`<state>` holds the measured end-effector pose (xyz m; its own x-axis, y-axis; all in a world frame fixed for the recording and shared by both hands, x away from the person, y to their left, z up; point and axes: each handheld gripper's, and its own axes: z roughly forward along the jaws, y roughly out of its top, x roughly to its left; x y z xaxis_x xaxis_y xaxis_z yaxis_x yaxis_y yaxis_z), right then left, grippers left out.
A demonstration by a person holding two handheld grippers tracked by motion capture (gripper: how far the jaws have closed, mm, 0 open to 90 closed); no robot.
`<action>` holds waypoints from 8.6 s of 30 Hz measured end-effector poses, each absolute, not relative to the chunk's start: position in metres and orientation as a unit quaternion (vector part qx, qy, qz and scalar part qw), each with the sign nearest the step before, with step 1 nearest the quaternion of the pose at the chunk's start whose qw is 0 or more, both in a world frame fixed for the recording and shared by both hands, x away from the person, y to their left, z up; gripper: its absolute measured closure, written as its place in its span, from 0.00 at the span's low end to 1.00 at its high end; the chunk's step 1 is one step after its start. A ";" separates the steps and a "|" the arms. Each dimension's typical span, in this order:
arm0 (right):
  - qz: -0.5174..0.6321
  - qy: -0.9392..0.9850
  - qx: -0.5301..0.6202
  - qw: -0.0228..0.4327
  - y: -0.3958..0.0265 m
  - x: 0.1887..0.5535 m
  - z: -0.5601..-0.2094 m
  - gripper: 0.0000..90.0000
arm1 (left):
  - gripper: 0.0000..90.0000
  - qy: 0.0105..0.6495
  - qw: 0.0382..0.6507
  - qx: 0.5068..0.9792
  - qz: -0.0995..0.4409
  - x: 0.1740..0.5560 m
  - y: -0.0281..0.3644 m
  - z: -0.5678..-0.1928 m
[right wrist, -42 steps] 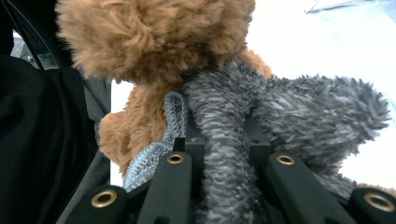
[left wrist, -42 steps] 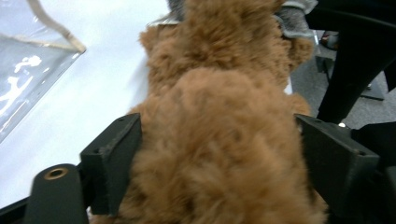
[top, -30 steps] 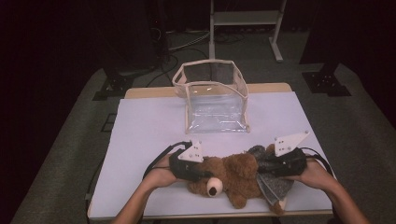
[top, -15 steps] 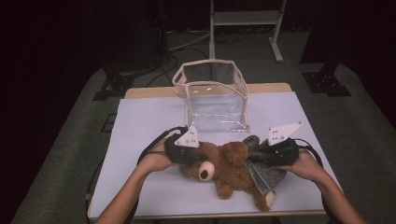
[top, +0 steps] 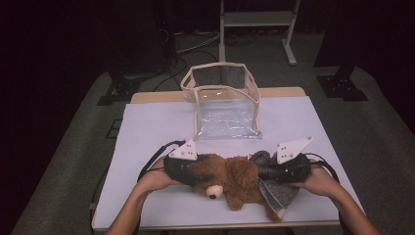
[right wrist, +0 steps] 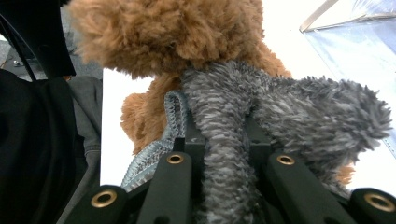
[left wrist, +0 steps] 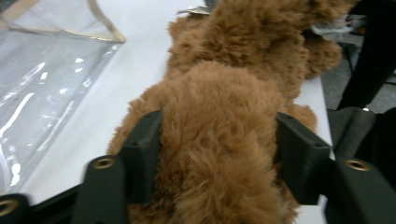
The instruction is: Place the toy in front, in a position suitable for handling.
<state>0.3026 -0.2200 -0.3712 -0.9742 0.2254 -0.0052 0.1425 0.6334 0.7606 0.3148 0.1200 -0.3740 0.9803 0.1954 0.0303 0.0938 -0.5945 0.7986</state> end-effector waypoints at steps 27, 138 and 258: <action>0.338 0.934 0.085 0.083 -0.236 0.302 -0.340 0.85 | 0.51 0.040 0.425 0.900 0.090 0.289 0.118 -0.377; 0.420 0.902 0.066 0.068 -0.233 0.294 -0.312 0.84 | 0.47 0.031 0.424 0.901 0.083 0.288 0.105 -0.372; 0.371 0.928 -0.010 0.025 -0.097 0.314 -0.327 0.82 | 0.47 0.052 0.429 0.898 0.081 0.290 0.118 -0.379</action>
<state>0.3138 -0.0974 -0.3272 -0.9986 -0.0009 -0.0531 -0.0373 0.7241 0.6887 0.2900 0.1177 -0.3792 0.9816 0.1620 0.1009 0.0233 -0.6265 0.7791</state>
